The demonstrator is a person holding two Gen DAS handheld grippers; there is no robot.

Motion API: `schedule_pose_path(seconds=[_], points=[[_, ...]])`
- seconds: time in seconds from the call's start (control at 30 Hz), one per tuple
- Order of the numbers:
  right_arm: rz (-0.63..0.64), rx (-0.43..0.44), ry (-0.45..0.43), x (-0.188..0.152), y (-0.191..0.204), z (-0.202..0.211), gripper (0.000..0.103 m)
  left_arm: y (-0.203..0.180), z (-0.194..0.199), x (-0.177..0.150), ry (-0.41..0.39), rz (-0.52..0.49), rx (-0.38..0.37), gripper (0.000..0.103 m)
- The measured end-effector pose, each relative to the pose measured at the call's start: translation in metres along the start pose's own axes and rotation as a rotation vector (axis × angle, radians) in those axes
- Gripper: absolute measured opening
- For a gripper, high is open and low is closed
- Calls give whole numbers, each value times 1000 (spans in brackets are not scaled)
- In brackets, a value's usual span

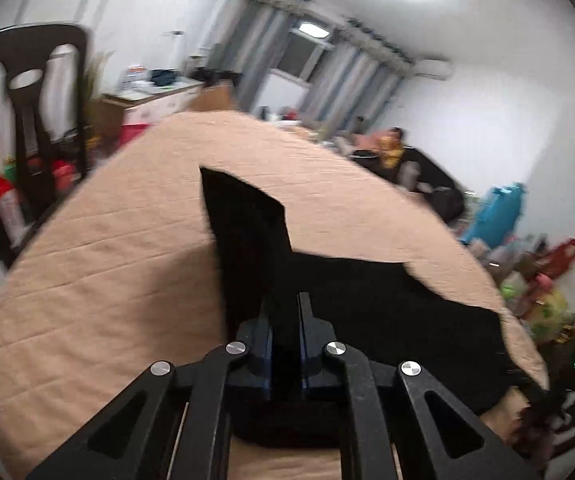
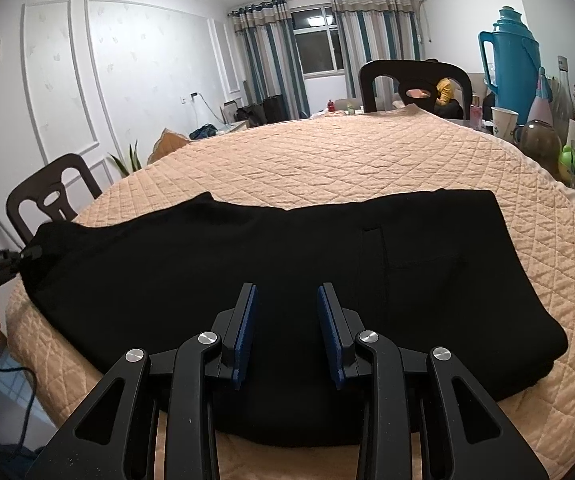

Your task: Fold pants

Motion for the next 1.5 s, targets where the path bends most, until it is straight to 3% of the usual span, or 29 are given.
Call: schedule_pose_path(seconds=[0.2,0.3,0.4,0.53,0.6,0.7,0.83,1.0,1.17,1.4,1.47,1.5], points=[[-18,58,1,0,8,-1,32,-96,-45,-18,104,-115,-200,11],[-37,98,11,-2,12,-3,32,-125,-74,-47,212,-160,-242,11],[-58,147,31,-4,17,-9,32,-137,-87,-71,283,-208,-232,12],[-58,219,72,-7,33,-20,32,-136,-68,-56,267,-194,-289,32],[-62,263,87,-6,44,-25,33,-133,-57,-51,228,-209,-286,40],[-76,341,110,-2,61,-32,46,-119,-42,-42,177,-203,-277,41],[-81,407,178,0,81,-54,46,-84,-41,-30,103,-188,-137,42],[-90,428,274,-1,99,-86,46,-50,-51,-35,111,-144,-48,42],[-134,472,346,2,112,-102,46,-40,-55,-49,138,-135,-56,42],[-169,494,369,8,120,-114,46,-48,-58,-51,127,-143,-54,42],[-154,510,374,9,127,-118,41,-48,-58,-51,126,-145,-51,42],[-148,515,382,6,131,-121,29,-47,-58,-51,126,-146,-50,42]])
Point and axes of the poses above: each gripper's, at about its wrist camera, not at the fingertips, and z roughly against the way its jaws point, y to its left, x to its top, the point moved 7 cm from there along -z, roughly the way its jaws point, and after that the axes turned 5 degrees about x, right-handed, at the moved point
